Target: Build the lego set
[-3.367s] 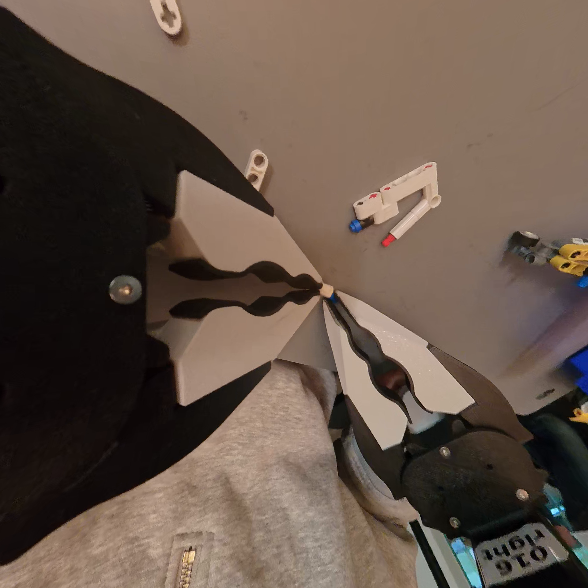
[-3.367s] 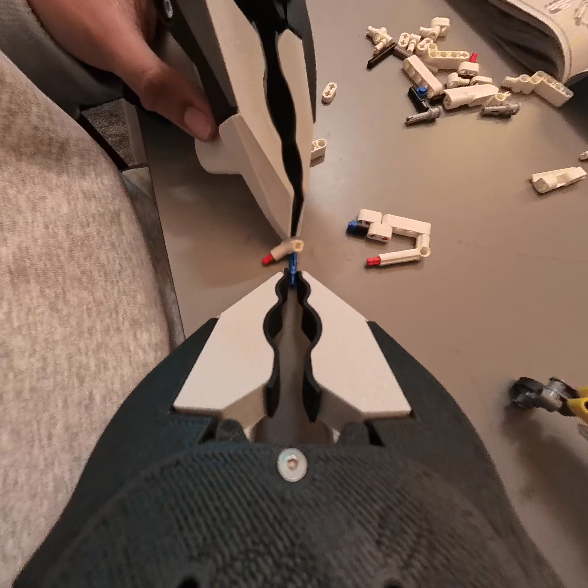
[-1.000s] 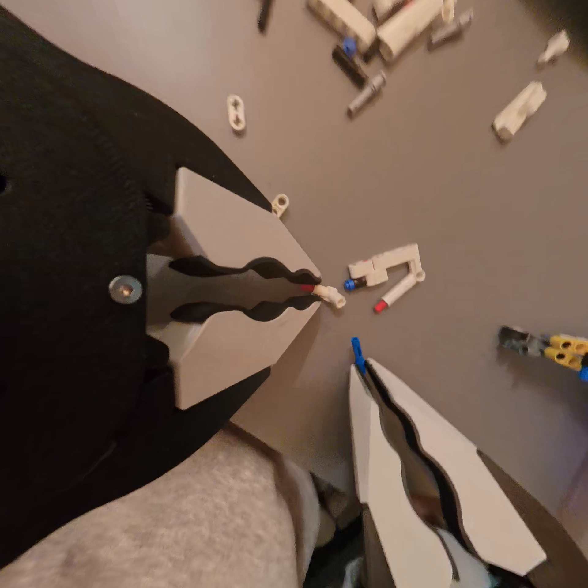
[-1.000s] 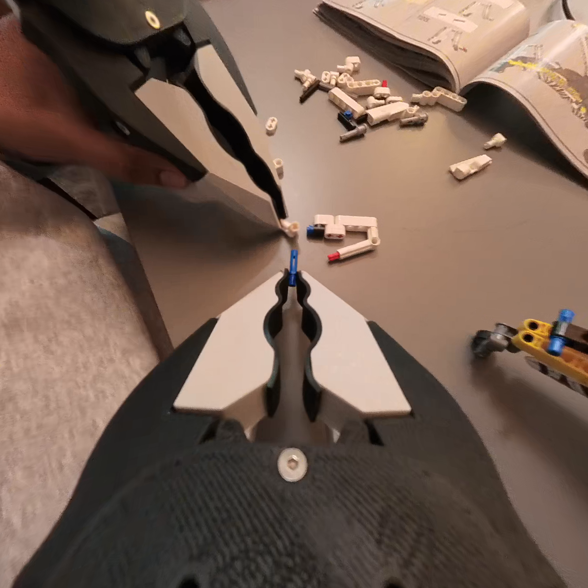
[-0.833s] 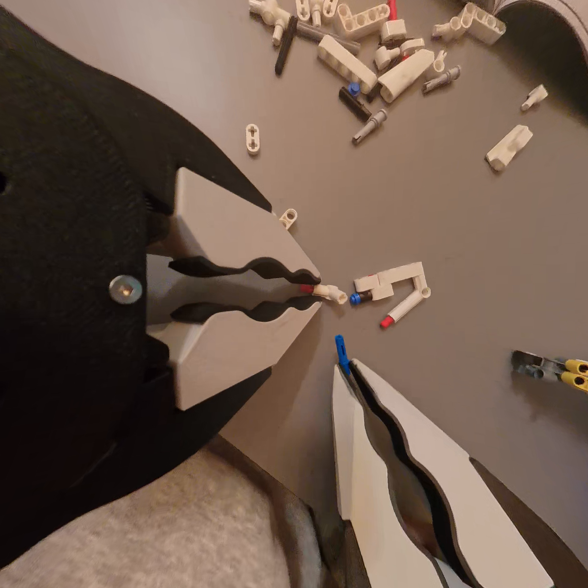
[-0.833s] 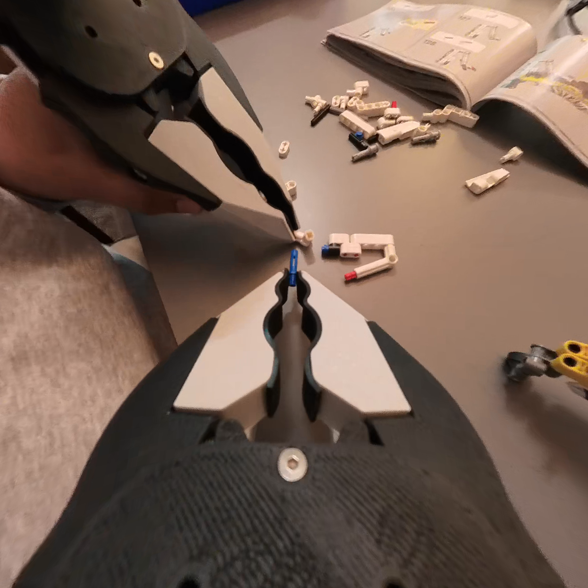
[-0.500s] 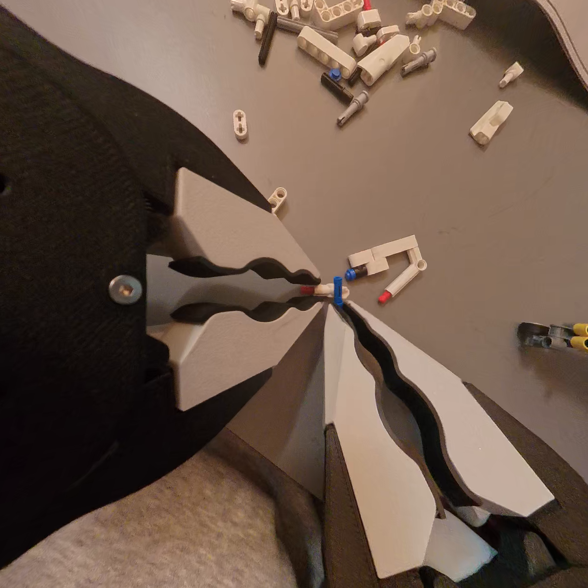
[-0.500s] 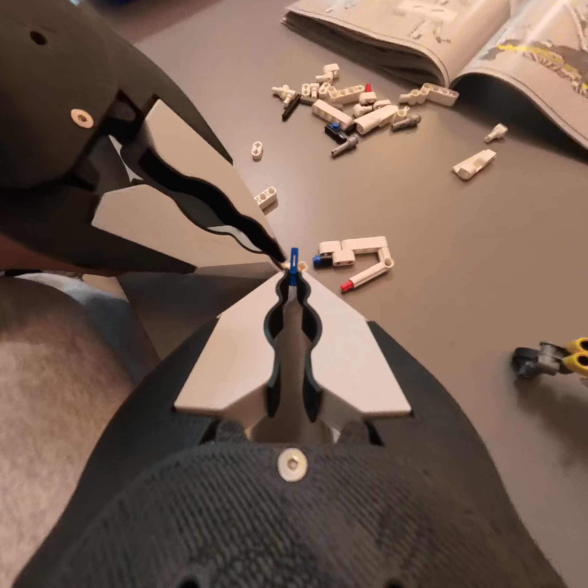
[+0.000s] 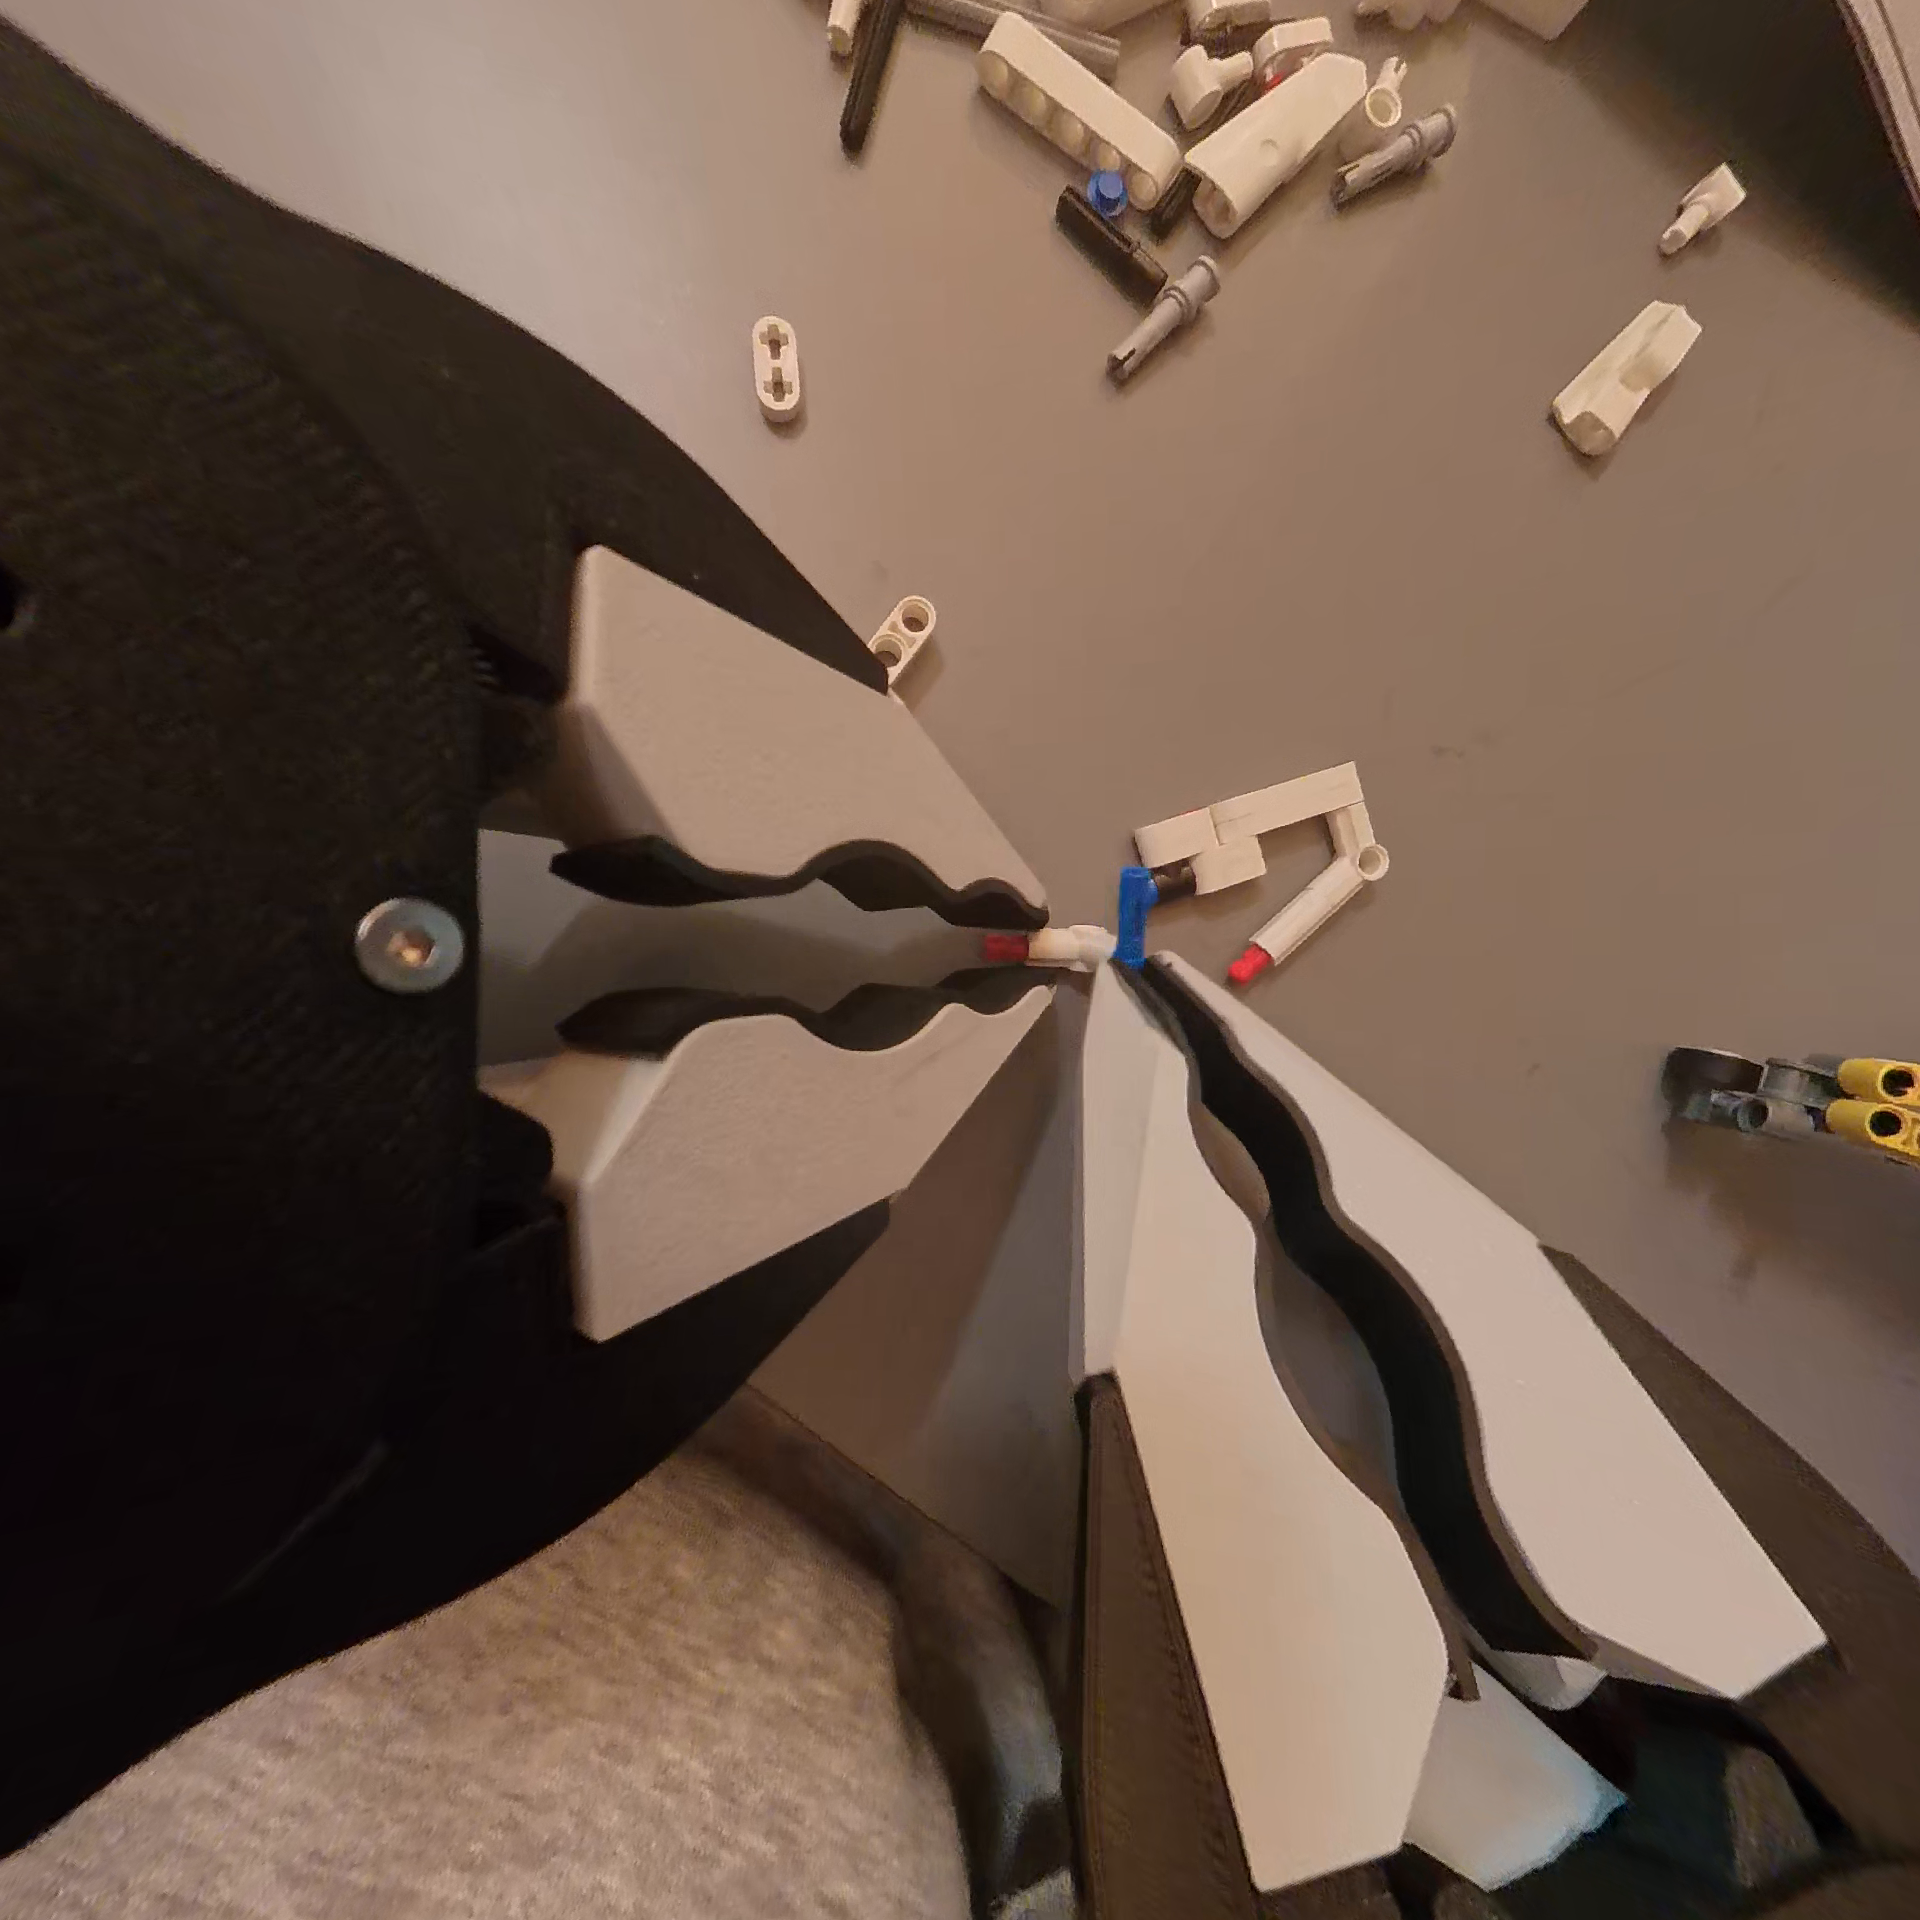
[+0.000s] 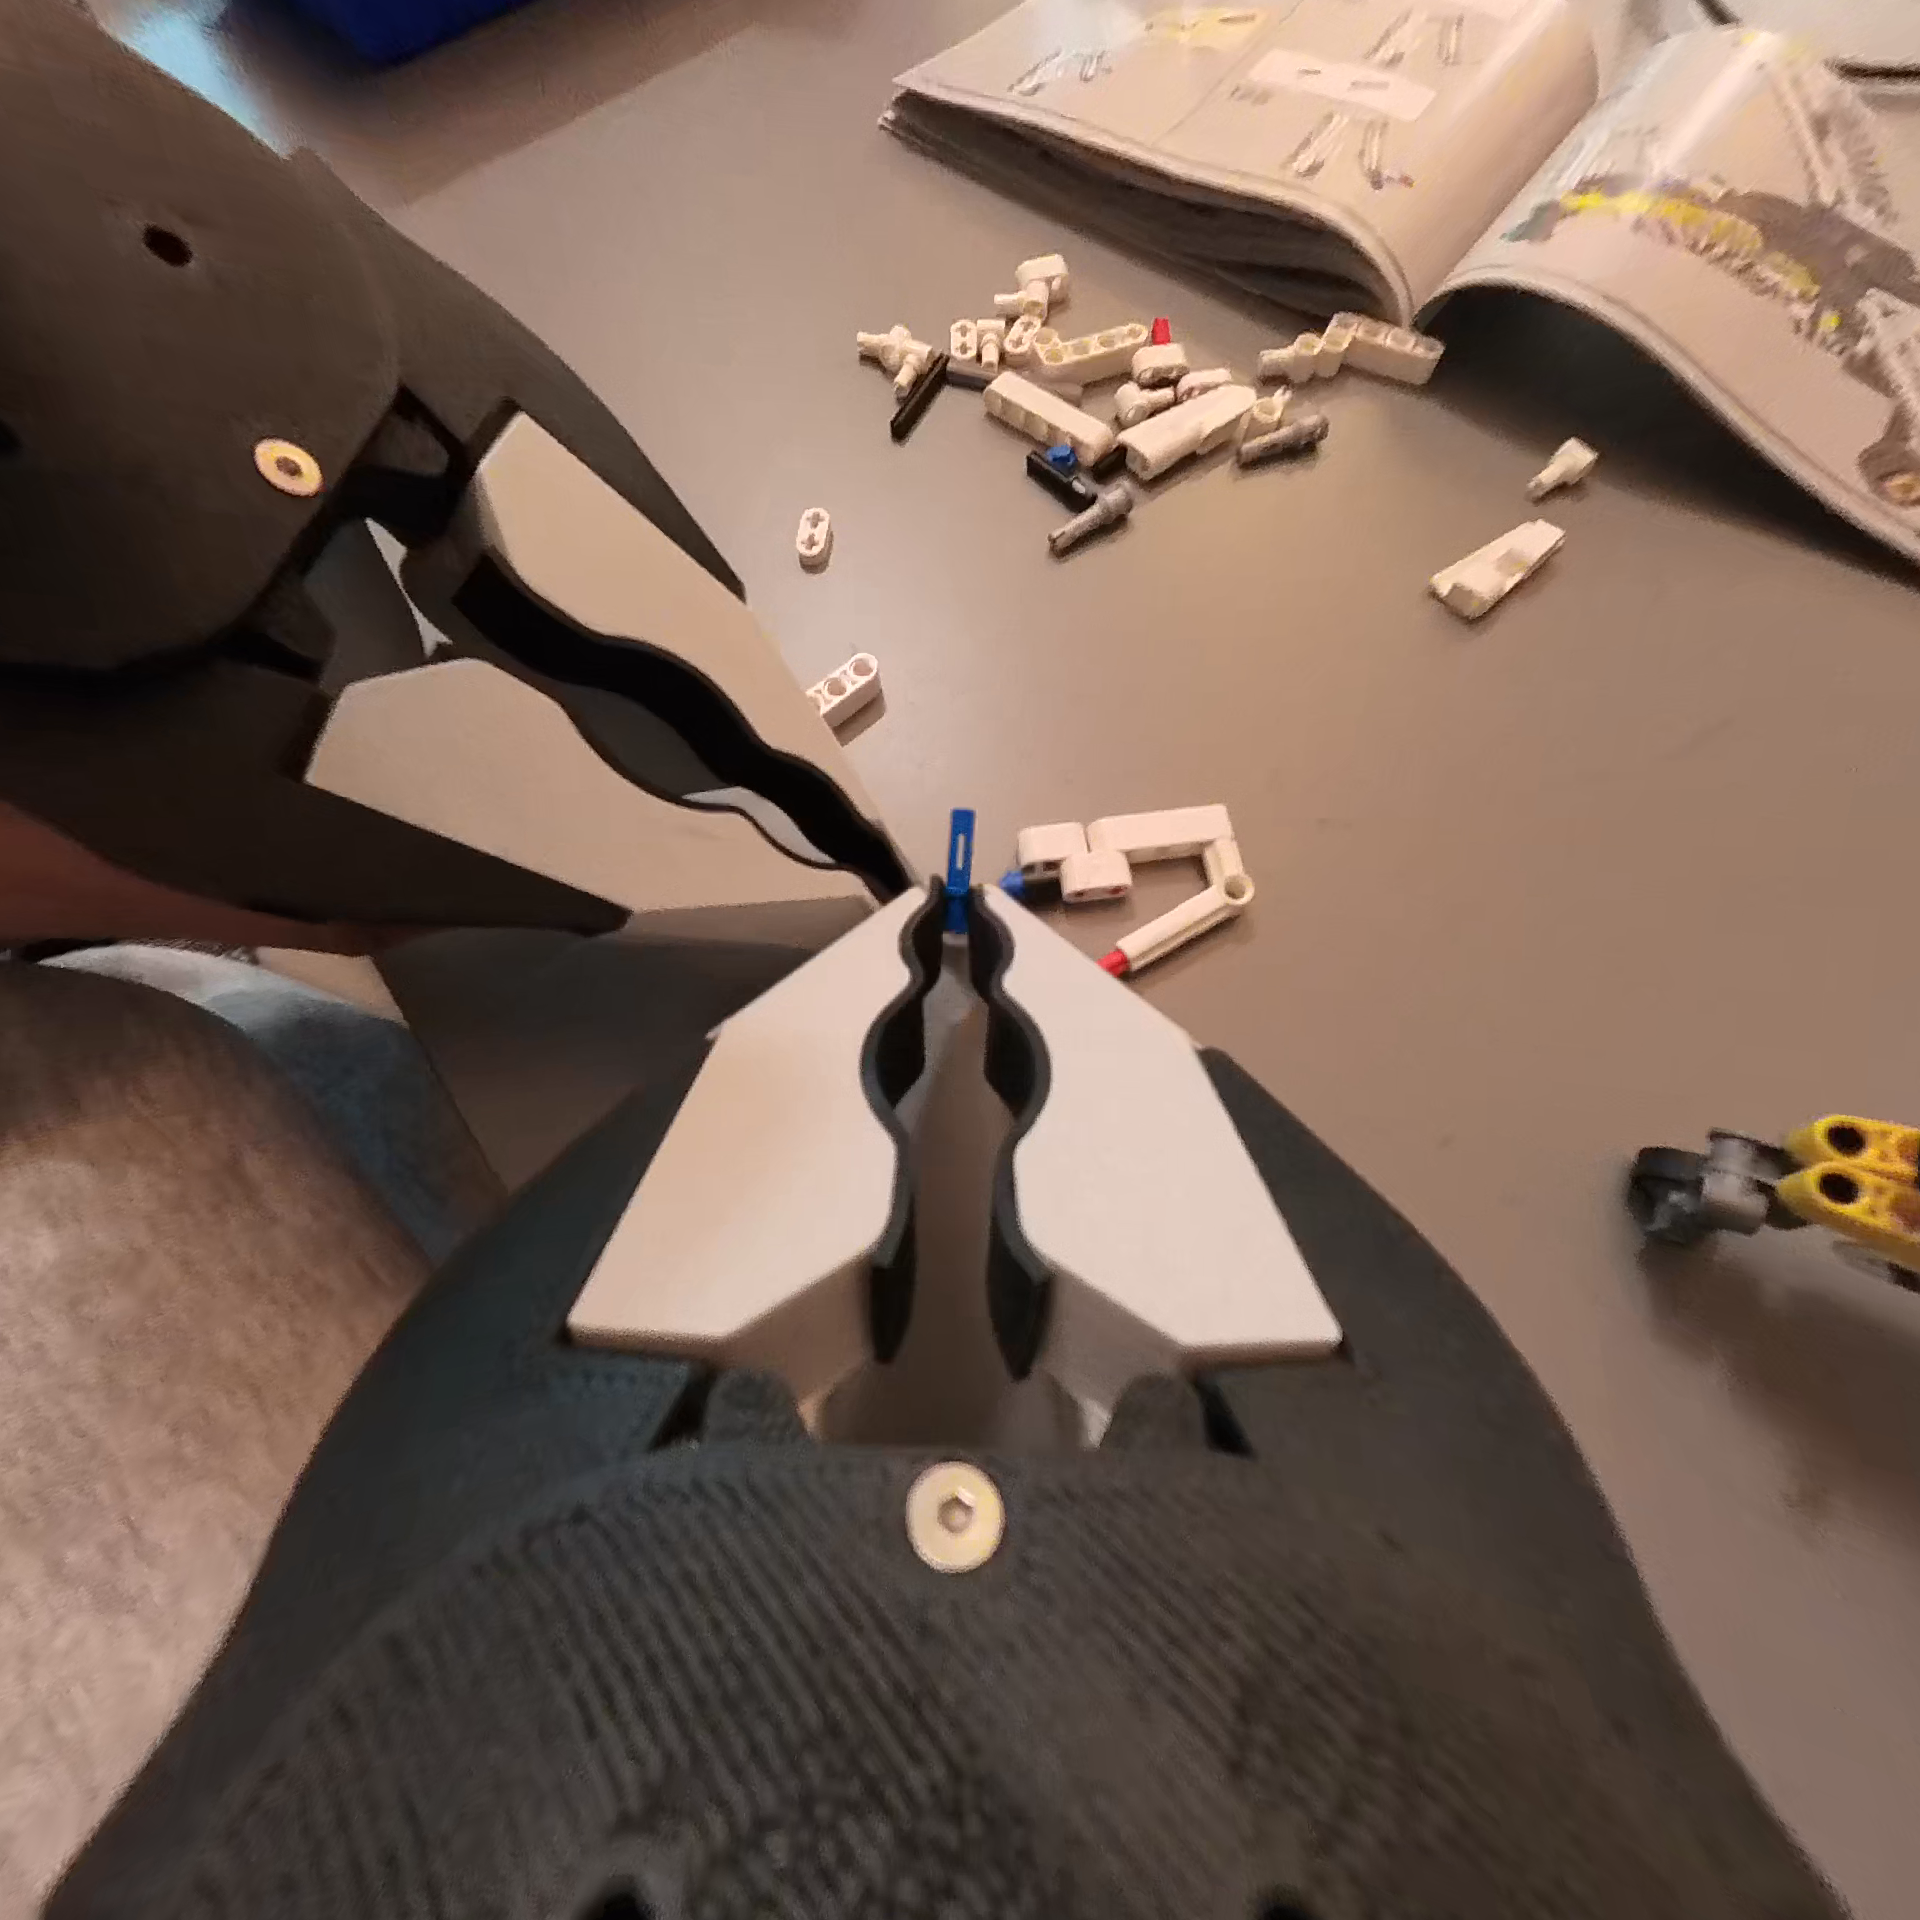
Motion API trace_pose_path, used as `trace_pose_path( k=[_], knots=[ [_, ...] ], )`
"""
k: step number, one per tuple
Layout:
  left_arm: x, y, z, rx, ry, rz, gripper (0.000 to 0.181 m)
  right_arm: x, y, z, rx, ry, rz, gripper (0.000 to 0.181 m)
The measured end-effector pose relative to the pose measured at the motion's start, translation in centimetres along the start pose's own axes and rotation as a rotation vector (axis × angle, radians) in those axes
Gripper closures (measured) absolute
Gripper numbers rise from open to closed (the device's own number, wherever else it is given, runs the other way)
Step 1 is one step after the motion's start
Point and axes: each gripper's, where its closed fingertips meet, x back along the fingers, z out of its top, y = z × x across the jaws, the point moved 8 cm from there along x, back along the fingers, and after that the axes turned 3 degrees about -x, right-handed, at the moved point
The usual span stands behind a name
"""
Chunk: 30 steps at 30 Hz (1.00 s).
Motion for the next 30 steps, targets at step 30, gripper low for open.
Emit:
trace_pose_path(
  k=[30],
  knots=[
    [0.3, 0.7, -0.4, 0.135, -0.003, -0.143, 0.152, 0.6, 0.9, -1.9, 0.03, -0.029, -0.048, 0.178]
  ],
)
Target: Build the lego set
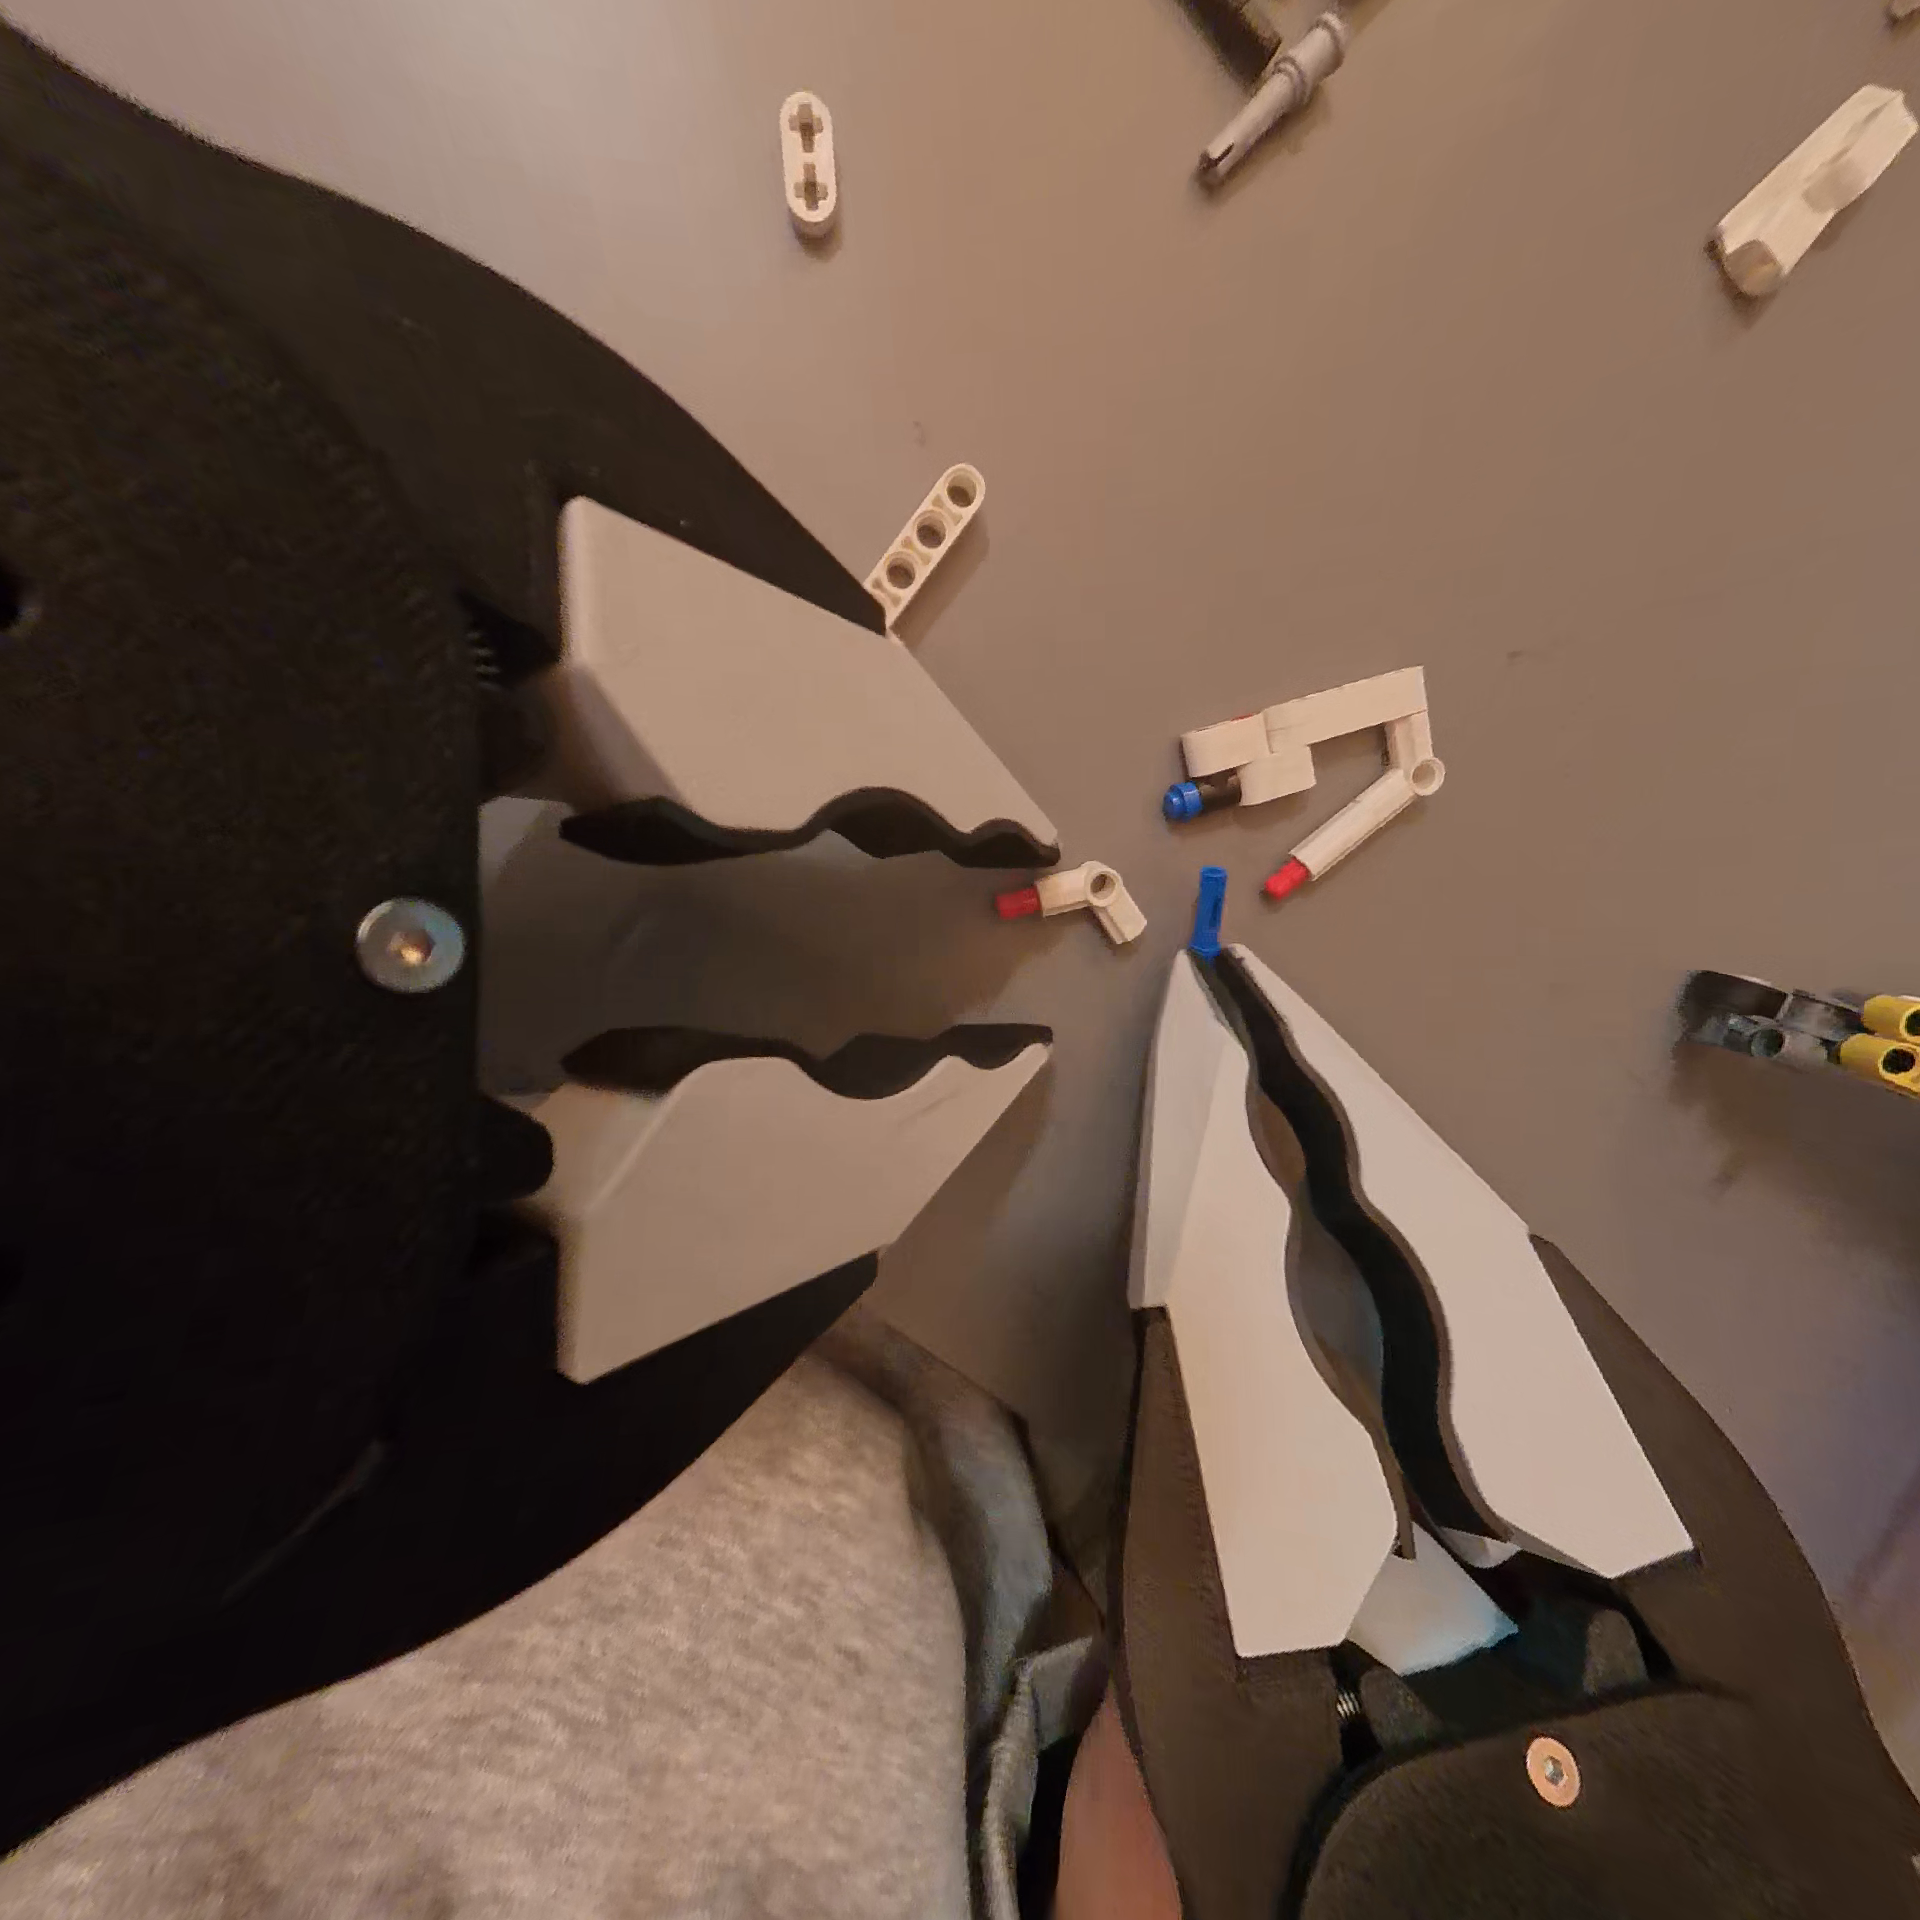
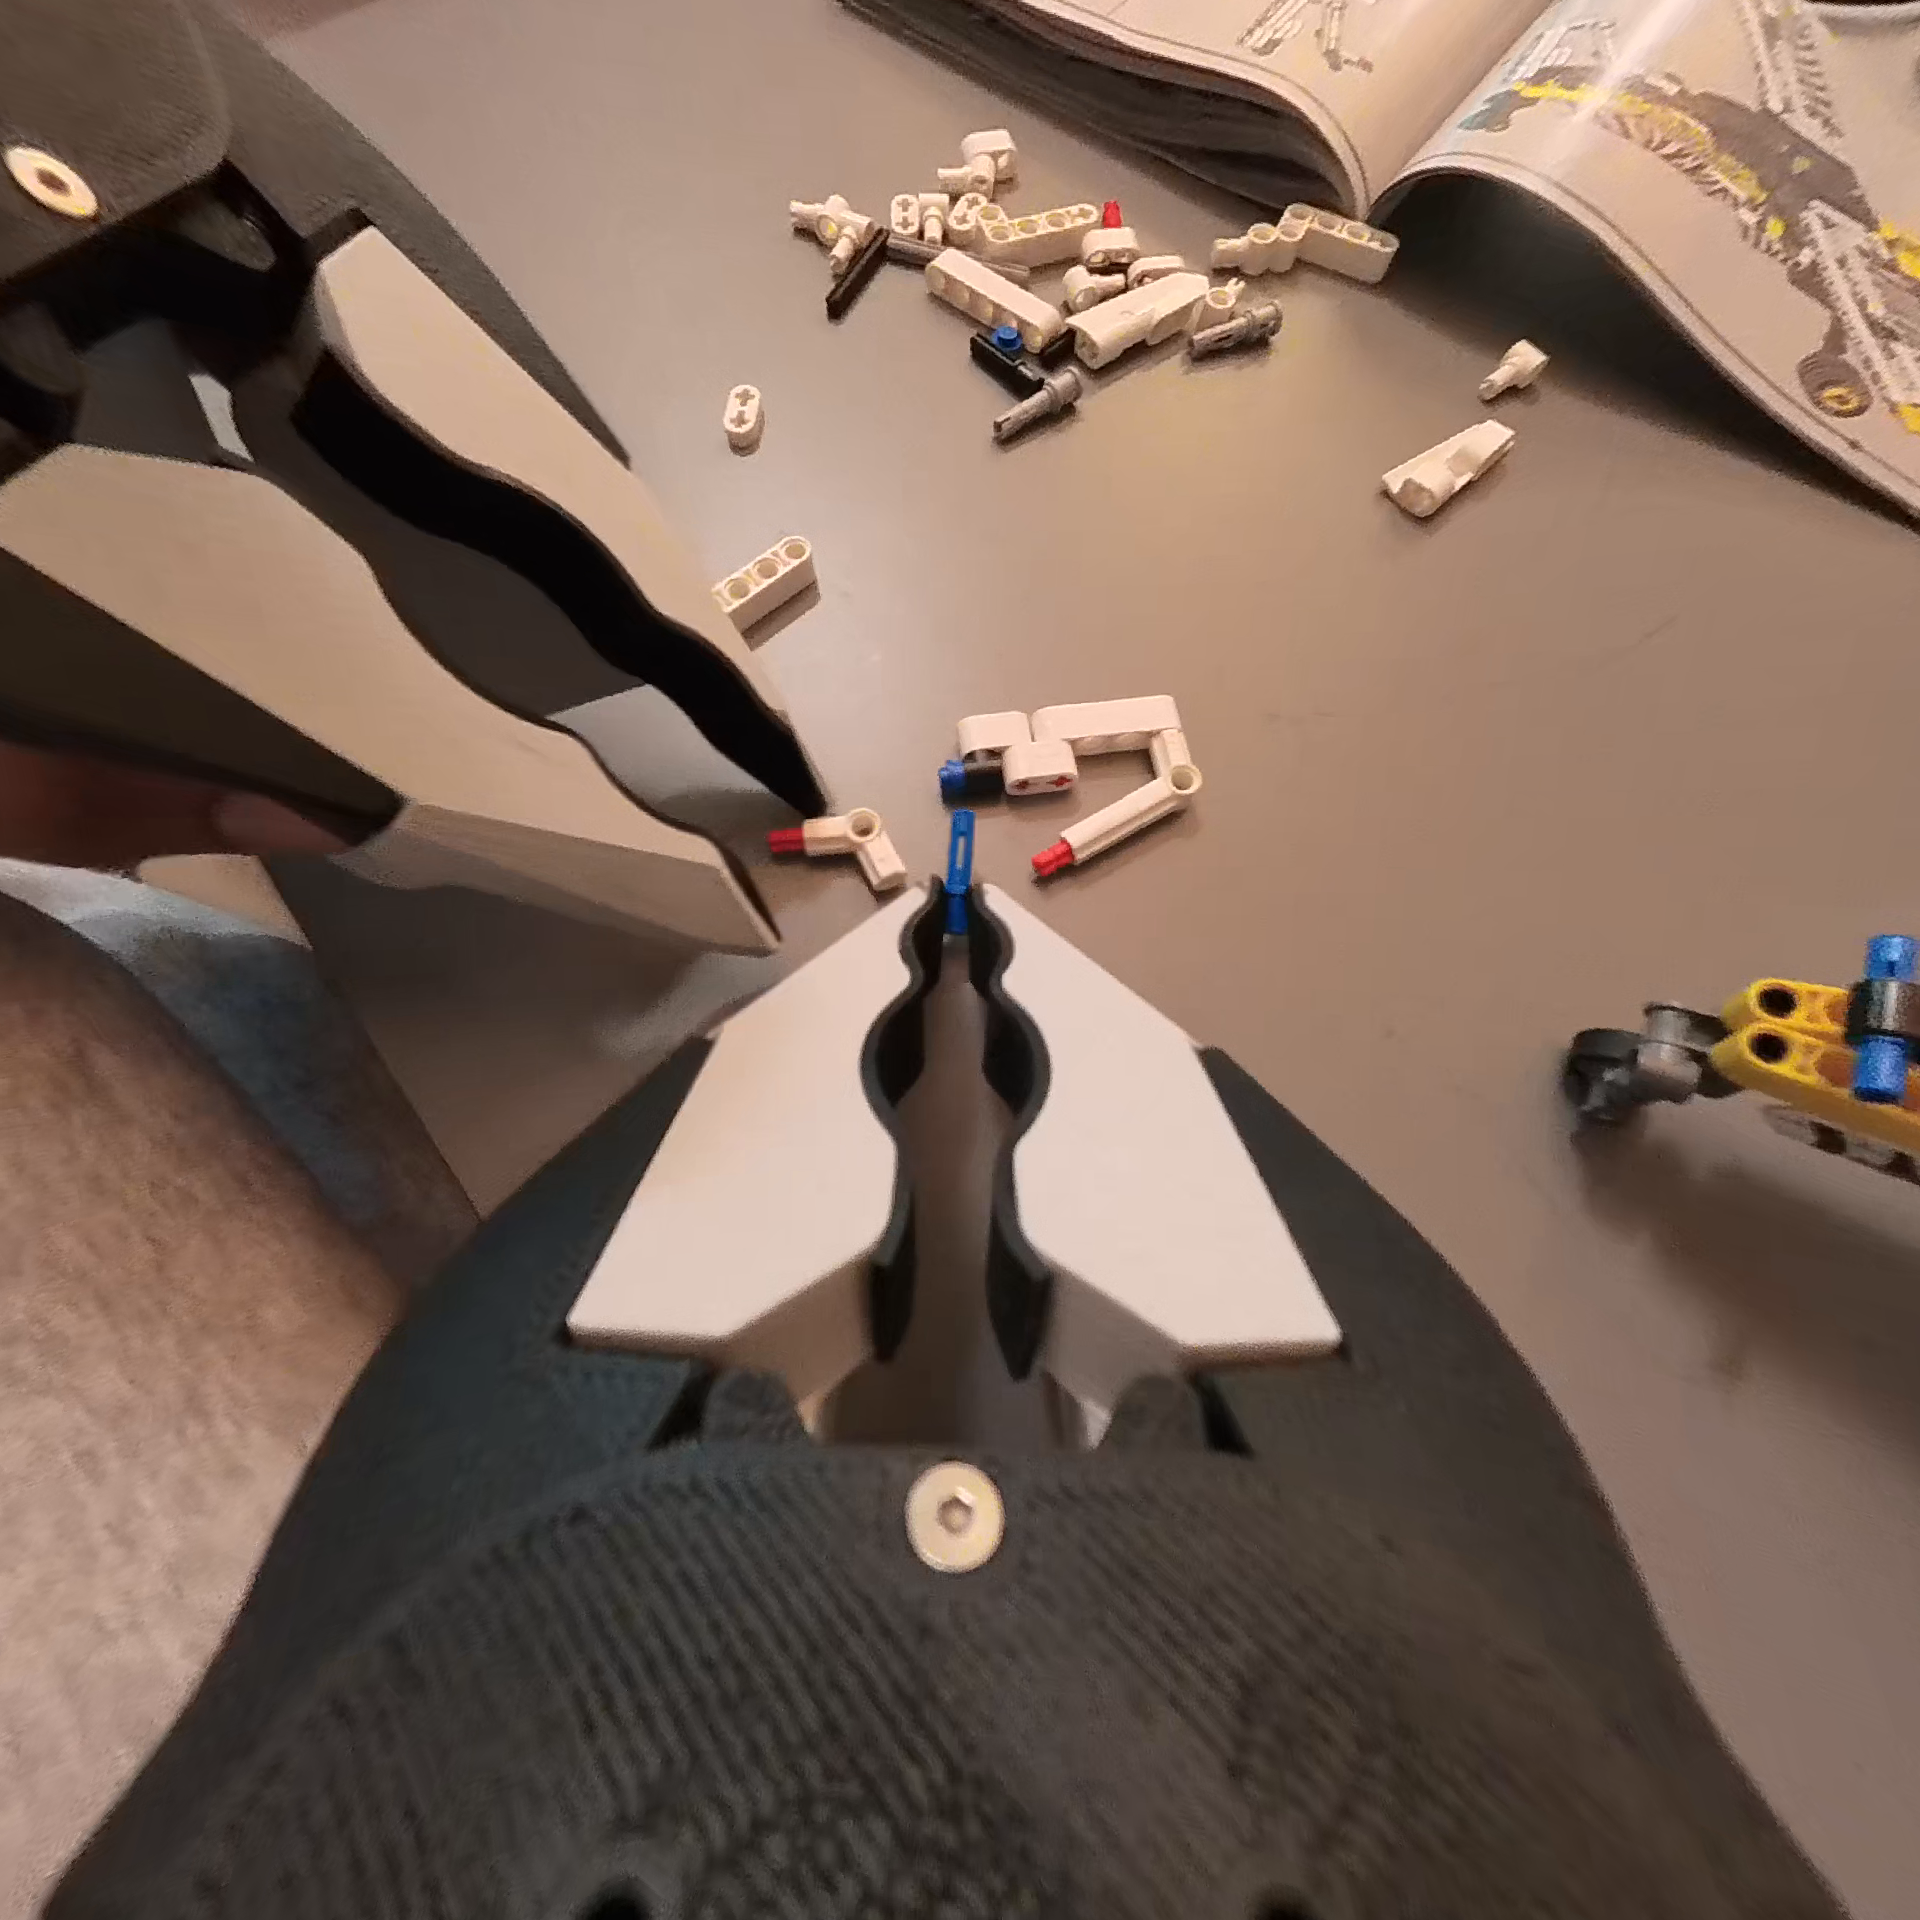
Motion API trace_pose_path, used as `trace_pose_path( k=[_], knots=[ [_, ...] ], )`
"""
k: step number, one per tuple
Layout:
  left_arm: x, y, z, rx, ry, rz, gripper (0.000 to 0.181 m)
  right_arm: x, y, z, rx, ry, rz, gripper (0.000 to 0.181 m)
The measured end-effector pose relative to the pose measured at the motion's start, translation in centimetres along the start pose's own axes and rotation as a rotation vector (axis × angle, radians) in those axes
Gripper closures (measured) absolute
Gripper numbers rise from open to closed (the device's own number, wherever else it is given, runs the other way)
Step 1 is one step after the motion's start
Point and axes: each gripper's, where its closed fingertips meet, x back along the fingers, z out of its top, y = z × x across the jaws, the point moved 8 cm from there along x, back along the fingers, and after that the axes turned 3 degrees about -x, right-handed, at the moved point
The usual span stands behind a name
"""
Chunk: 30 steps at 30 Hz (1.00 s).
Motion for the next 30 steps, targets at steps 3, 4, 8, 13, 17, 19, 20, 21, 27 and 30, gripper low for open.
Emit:
trace_pose_path(
  k=[3, 4, 8, 13, 17, 19, 20, 21, 27, 30],
  knots=[
    [0.0, 0.3, -0.1, 0.019, 0.005, -0.047, 0.149, 0.4, 0.4, -0.1, -0.003, 0.011, -0.005, 0.178],
    [-0.1, 0.6, -0.1, 0.027, 0.014, -0.079, 0.148, 0.6, 0.5, -0.1, -0.005, 0.016, -0.006, 0.178],
    [-0.9, 1.6, 0.2, 0.085, 0.052, -0.234, 0.141, 1.6, 1.5, 0.0, -0.038, 0.042, -0.005, 0.178],
    [0.3, 1.0, 0.9, 0.094, 0.145, -0.229, 0.145, 3.1, 2.0, 0.6, -0.069, 0.119, 0.077, 0.179],
    [2.1, 0.2, 1.6, 0.138, 0.301, -0.299, 0.147, 3.5, 1.2, 1.0, -0.048, 0.182, 0.205, 0.179],
    [2.8, -0.2, 1.9, 0.194, 0.379, -0.401, 0.149, 3.6, 0.5, 1.2, -0.003, 0.198, 0.246, 0.179],
    [3.1, -0.4, 1.9, 0.233, 0.42, -0.451, 0.152, 3.6, 0.1, 1.3, 0.031, 0.204, 0.245, 0.179],
    [3.3, -0.7, 1.9, 0.272, 0.458, -0.49, 0.156, 3.7, -0.2, 1.4, 0.071, 0.209, 0.232, 0.179],
    [2.7, -1.3, 1.3, 0.399, 0.472, -0.638, 0.16, 3.6, -1.9, 2.1, 0.265, 0.214, 0.122, 0.178],
    [2.9, -1.8, 1.2, 0.408, 0.487, -0.604, 0.162, 3.7, -2.1, 2.3, 0.29, 0.243, 0.106, 0.178]
  ],
)
